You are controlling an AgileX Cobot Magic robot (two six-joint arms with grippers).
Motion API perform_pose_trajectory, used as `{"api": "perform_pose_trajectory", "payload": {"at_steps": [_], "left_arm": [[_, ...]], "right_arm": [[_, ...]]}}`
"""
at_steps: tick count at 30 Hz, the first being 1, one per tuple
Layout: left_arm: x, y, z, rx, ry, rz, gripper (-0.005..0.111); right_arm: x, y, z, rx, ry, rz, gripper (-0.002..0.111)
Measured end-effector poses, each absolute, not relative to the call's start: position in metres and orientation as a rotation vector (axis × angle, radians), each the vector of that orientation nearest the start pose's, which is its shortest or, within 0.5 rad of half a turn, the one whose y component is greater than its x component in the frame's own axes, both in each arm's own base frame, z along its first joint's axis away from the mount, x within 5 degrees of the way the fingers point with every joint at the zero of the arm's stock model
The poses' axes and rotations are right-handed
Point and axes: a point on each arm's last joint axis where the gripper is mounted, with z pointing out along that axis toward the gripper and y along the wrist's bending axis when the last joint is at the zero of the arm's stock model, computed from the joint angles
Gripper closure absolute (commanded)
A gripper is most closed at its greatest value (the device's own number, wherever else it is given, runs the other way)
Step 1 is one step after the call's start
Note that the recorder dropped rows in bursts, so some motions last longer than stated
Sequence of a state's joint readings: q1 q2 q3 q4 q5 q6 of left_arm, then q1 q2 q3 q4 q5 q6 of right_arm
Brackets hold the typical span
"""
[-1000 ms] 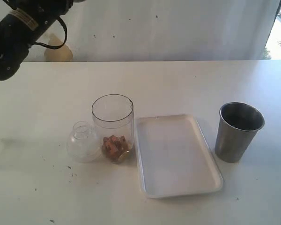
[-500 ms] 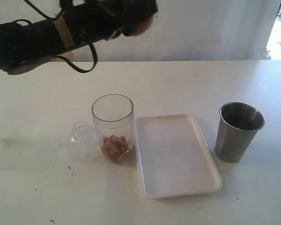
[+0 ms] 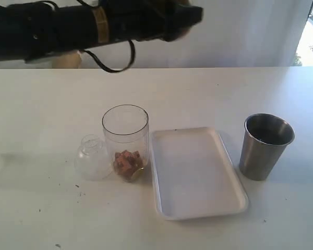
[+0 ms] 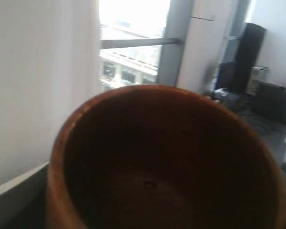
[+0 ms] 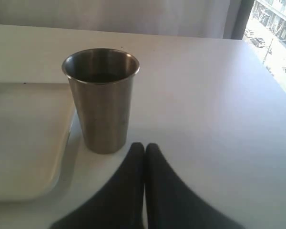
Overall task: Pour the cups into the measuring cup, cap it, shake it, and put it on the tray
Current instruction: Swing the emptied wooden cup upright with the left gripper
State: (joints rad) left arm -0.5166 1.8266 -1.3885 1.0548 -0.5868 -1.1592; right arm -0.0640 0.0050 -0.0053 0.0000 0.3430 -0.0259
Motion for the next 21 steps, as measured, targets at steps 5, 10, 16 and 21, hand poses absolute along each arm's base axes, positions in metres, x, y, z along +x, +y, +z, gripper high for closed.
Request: {"api": "perform_pose_trajectory", "payload": {"at_steps": [5,10,16,21], "left_arm": [[0.379,-0.187,0.33,0.578,1.62,-0.818,0.107],[0.384,-0.166,0.312,0.62,1.686,-0.722,0.107],[0.405,-0.116,0.25,0.43,1.806,-0.61,0.107],[0.421,-0.112,0.196,0.34,1.808,-0.6,0.107]], "right_arm": [[0.054,-0.003,0.184,0.035,1.826,-0.063,0.108],[0.054,-0.003,0.184,0.035,1.826,-0.063,0.108],[0.054,-0.003,0.184,0.035,1.826,-0.063,0.108],[0.054,-0.003,0.184,0.035,1.826,-0.063,0.108]]}}
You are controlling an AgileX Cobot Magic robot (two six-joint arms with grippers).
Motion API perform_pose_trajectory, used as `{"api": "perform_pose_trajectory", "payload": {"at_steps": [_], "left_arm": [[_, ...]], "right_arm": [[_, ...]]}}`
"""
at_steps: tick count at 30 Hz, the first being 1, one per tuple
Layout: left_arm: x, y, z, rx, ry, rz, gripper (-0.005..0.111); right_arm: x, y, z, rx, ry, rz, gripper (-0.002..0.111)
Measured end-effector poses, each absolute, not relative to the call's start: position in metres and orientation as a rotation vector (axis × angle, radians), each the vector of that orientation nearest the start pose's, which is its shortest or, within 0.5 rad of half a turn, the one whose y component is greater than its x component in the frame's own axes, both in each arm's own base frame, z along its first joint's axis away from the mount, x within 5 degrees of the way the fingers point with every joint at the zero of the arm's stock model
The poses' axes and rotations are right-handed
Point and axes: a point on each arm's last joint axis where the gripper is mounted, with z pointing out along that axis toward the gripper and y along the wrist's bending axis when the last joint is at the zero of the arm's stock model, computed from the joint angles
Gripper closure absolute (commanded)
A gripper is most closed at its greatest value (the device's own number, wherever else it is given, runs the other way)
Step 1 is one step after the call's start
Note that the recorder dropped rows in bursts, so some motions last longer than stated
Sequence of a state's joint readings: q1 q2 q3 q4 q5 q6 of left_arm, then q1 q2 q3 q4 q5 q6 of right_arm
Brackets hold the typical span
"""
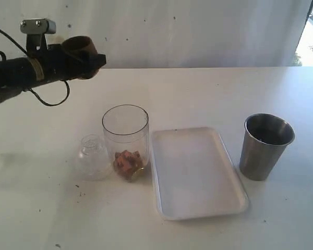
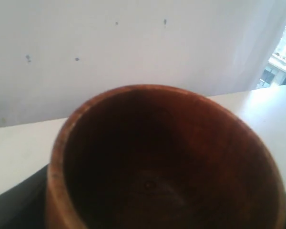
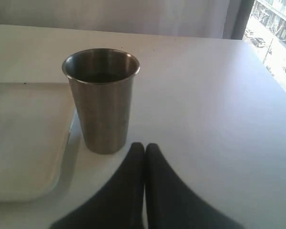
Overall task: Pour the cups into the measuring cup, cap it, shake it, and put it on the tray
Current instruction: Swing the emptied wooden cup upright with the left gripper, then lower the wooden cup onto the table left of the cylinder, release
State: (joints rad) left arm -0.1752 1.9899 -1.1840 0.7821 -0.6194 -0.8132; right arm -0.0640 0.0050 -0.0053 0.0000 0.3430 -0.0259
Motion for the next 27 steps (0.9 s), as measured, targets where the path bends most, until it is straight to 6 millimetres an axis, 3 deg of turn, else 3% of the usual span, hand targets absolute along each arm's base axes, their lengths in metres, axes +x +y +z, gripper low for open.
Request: {"api": "perform_pose_trajectory", "payload": {"at_steps": [6,14,17,19,27], "left_arm": [[0.433,-0.11,0.138,0.289,1.839,-0.581,0.107],[0.436,-0.109,0.093,0.276,1.914,-0.57,0.107],[0.439,-0.11,0.085,0.288,1.925,-0.563,0.104],[0.439,-0.11,0.083,0.292,1.927,-0.561,0.095],[0.44,-0.107,0.079,0.375,1.953,-0.466,0.035]], "right_arm": [[0.054,-0.003,0.184,0.035,1.826,-0.063,0.108],[0.054,-0.003,0.184,0.042,1.826,-0.058,0.108],[0.054,-0.003,0.184,0.044,1.826,-0.056,0.108],[0.054,-0.003,0.184,0.044,1.826,-0.056,0.108],[0.054,-0.003,0.184,0.044,1.826,-0.056,0.108]]}}
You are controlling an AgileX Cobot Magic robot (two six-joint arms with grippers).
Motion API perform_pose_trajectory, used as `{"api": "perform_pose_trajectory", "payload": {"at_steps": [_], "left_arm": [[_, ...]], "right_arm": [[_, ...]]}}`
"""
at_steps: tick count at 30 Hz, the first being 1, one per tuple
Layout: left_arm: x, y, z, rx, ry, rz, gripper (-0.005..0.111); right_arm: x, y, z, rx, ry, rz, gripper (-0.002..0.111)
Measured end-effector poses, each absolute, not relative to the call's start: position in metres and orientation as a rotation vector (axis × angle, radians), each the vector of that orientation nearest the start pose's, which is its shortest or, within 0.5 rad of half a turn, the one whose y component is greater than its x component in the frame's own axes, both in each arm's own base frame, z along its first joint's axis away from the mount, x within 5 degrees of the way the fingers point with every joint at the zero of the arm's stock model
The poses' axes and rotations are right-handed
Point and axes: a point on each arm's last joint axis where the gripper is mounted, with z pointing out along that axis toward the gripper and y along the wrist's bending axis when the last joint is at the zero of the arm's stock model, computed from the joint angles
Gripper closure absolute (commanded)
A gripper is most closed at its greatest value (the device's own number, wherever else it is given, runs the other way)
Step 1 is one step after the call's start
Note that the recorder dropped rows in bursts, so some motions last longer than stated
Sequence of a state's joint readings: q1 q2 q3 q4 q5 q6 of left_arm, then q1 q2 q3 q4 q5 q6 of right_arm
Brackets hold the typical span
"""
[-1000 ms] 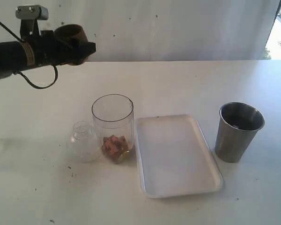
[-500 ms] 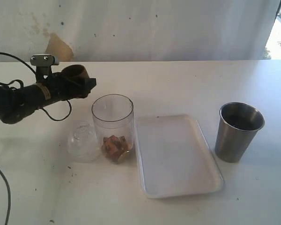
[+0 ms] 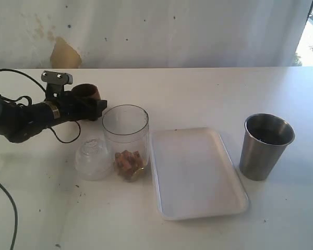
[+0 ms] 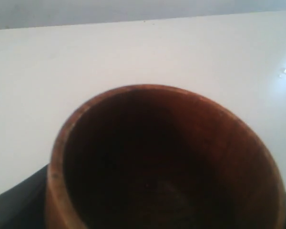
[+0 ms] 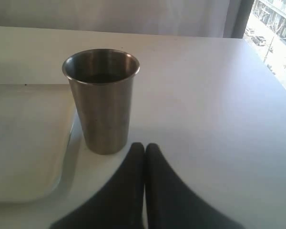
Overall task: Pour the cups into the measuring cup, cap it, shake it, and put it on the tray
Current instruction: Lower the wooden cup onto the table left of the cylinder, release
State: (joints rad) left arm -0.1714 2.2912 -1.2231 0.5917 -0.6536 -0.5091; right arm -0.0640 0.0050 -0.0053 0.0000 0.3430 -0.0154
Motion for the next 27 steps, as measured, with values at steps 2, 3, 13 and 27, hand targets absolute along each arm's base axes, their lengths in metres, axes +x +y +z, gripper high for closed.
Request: {"api": "perform_pose_trajectory", "payload": {"at_steps": [2,3,13,27], "left_arm": [[0.439,-0.106,0.077,0.382,1.971,-0.448,0.024],[0.439,-0.106,0.077,0.384,1.978,-0.443,0.019],[0.439,-0.106,0.076,0.381,1.981,-0.441,0.01],[0.439,-0.106,0.089,0.334,1.989,-0.473,0.01]], "right_arm": [[0.054,-0.003,0.184,0.044,1.826,-0.056,0.108],[0.054,-0.003,0.184,0.044,1.826,-0.056,0.108],[0.054,-0.003,0.184,0.048,1.826,-0.053,0.108],[0.054,-0.003,0.184,0.048,1.826,-0.053,0.108]]}}
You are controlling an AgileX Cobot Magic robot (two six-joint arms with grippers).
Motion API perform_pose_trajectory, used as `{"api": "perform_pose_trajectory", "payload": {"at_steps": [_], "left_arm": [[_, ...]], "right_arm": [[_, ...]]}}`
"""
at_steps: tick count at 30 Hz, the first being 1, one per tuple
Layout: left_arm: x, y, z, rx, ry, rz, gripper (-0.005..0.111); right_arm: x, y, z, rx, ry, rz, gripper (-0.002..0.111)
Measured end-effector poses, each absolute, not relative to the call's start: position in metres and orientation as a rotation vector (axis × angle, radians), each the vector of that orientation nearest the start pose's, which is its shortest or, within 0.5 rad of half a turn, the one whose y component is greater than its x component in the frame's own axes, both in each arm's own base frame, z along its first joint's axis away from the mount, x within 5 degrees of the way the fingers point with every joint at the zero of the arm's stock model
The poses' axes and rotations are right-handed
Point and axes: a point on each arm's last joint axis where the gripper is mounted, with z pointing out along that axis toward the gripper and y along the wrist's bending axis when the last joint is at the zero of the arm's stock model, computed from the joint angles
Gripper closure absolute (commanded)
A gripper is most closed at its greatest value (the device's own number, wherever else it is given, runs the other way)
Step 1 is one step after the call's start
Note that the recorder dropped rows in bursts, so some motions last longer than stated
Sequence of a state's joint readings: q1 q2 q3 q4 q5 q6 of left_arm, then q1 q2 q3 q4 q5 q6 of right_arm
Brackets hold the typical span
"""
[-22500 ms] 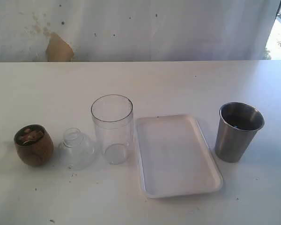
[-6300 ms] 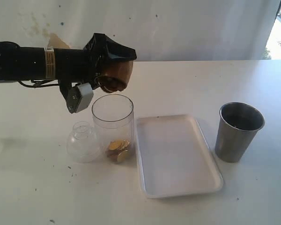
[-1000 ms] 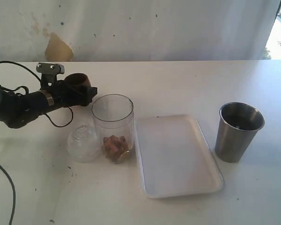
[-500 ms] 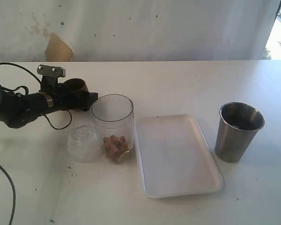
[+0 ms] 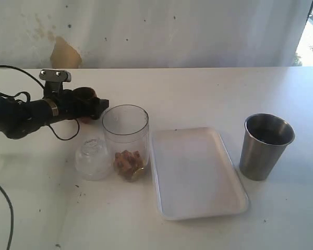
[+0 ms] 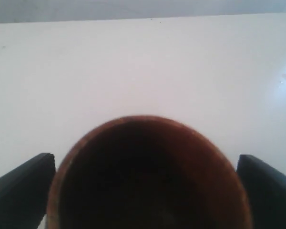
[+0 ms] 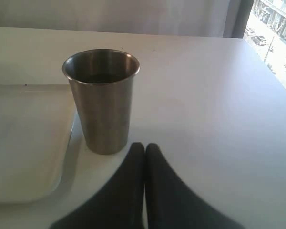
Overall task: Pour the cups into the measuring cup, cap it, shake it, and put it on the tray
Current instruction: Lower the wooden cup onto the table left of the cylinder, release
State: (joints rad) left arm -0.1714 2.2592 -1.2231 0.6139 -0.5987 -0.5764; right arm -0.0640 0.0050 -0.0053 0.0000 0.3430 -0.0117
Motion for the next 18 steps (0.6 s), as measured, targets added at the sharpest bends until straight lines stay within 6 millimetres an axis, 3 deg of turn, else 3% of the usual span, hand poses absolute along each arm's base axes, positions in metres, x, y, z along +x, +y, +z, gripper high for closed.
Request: {"api": "perform_pose_trajectory", "payload": {"at_steps": [9,18], "left_arm": [[0.441,-0.107,0.13,0.326,1.897,-0.481,0.01],[0.434,-0.102,0.188,0.311,1.846,-0.439,0.01]], "right_arm": [[0.054,-0.003,0.184,0.048,1.826,-0.053,0.108],[0.054,-0.003,0.184,0.048,1.826,-0.053,0.108]]}}
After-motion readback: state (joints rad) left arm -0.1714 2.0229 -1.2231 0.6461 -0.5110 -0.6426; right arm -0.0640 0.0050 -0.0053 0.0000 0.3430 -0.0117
